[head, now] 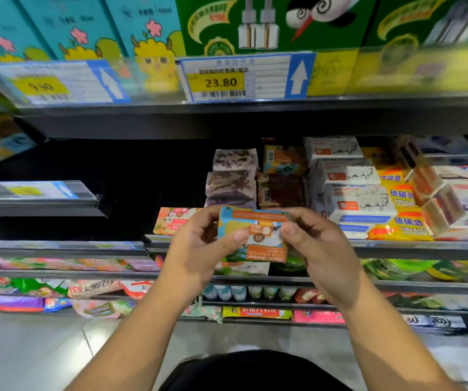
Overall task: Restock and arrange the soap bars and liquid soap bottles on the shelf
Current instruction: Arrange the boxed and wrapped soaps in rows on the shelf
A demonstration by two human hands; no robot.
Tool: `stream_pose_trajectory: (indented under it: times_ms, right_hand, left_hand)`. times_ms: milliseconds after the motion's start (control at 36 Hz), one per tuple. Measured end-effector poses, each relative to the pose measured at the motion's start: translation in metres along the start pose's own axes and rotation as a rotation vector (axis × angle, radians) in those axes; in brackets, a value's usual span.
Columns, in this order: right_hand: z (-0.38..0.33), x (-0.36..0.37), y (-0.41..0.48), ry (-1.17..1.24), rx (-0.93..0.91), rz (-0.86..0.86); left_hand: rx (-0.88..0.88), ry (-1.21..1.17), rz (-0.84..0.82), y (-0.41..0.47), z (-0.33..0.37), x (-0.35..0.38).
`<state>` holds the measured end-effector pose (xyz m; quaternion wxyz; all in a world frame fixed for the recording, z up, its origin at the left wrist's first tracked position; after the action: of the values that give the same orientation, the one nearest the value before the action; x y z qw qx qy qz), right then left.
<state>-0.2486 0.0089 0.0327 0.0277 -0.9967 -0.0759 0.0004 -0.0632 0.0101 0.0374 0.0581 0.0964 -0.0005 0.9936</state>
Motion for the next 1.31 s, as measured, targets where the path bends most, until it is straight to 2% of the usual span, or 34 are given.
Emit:
stream_pose_trajectory:
  times_ms: [83,167,250,417,472,611,750,833,889,944,1028,1083,1139,1306]
  right_hand:
    - [-0.004,0.004,-0.001,-0.007,0.008,0.088]
    - [-0.006,0.008,-0.002,0.02,0.056,0.14]
    - [0.0,0.01,-0.002,0.205,0.157,0.133]
    - [0.002,0.022,-0.004,0.44,0.138,-0.229]
    - [-0.001,0.031,-0.005,0.378,0.099,-0.254]
    - [-0.01,0.061,-0.005,0.136,0.074,-0.04]
    - [-0.022,0.094,-0.007,0.023,0.032,0.037]
    - [-0.023,0.109,-0.01,-0.072,0.028,0.124]
    - [-0.022,0.118,-0.013,-0.091,0.022,0.176]
    - [-0.019,0.126,-0.017,-0.016,0.055,0.159]
    - [-0.02,0.136,-0.025,0.142,0.088,-0.009]
    - [-0.022,0.142,-0.031,0.047,0.092,-0.098]
    - [-0.025,0.149,-0.035,-0.101,0.094,-0.118]
    - [-0.035,0.173,-0.041,-0.472,0.024,0.017]
  left_hand:
    - [0.015,0.005,0.008,0.002,0.002,-0.003]
    - [-0.001,0.0,-0.074,0.0,0.001,-0.006]
    - [-0.025,-0.011,-0.156,-0.006,-0.007,-0.013]
    - [-0.057,0.079,-0.111,-0.013,-0.006,-0.035]
    - [-0.049,0.104,-0.107,-0.014,0.0,-0.047]
    - [0.035,0.171,-0.129,-0.013,0.022,-0.073]
    - [-0.058,-0.182,-0.031,-0.019,0.03,-0.086]
    - [-0.037,-0.175,-0.016,-0.024,0.027,-0.102]
    - [-0.074,-0.171,-0.071,-0.03,0.025,-0.114]
    - [-0.144,-0.208,-0.162,-0.036,0.02,-0.125]
    - [-0.184,-0.207,-0.218,-0.041,0.018,-0.139]
    - [-0.179,-0.181,-0.205,-0.042,0.02,-0.148]
    - [-0.16,-0.14,-0.183,-0.044,0.018,-0.158]
    - [-0.118,-0.163,-0.186,-0.062,0.021,-0.174]
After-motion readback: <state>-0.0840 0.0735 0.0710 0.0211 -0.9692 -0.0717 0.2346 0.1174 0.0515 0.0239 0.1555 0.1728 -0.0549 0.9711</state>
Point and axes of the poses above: each hand's wrist, its own y-axis towards the middle knuckle, its own x-axis out of the palm, z = x × y, the point moved 3 cm from there along y, towards the middle knuckle, and after that the axes turned 9 degrees about -y, right-handed, at the moved point
